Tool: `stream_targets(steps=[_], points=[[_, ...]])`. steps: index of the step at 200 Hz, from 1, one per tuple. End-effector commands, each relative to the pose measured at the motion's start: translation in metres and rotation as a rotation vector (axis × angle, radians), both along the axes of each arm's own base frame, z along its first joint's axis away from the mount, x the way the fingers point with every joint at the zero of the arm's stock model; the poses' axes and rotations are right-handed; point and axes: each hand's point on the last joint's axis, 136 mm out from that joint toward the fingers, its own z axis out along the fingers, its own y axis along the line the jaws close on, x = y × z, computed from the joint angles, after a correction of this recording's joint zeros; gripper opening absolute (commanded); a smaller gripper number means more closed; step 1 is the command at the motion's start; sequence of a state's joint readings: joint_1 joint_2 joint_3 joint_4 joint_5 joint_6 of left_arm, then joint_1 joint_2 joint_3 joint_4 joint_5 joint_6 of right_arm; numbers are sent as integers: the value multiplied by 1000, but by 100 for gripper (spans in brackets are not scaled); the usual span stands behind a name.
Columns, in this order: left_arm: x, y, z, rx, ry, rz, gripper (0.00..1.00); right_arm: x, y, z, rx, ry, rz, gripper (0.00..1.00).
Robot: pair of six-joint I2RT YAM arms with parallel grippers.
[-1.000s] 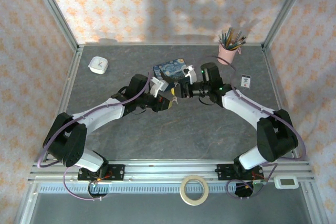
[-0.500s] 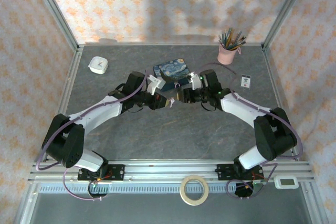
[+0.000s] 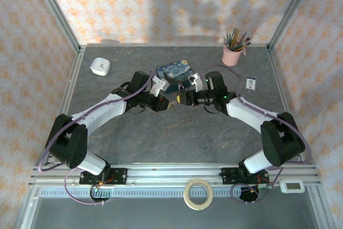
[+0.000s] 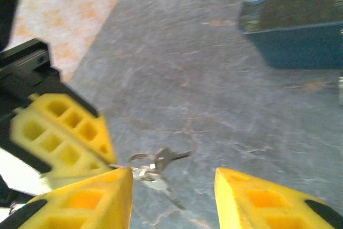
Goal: Unlock the padlock with the key
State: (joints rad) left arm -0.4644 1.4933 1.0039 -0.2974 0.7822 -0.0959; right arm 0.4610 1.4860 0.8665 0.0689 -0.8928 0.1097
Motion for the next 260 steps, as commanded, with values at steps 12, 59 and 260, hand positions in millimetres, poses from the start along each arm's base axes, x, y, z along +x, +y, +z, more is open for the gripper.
stream_targets(steps=[12, 59, 260], points=[[0, -5, 15, -28, -33, -41, 0, -21, 16, 4, 117, 56, 154, 42], [-4, -8, 17, -52, -22, -59, 0, -26, 18, -1, 147, 84, 176, 40], [51, 38, 56, -727, 187, 786, 64, 9, 19, 38, 210, -131, -81, 0]])
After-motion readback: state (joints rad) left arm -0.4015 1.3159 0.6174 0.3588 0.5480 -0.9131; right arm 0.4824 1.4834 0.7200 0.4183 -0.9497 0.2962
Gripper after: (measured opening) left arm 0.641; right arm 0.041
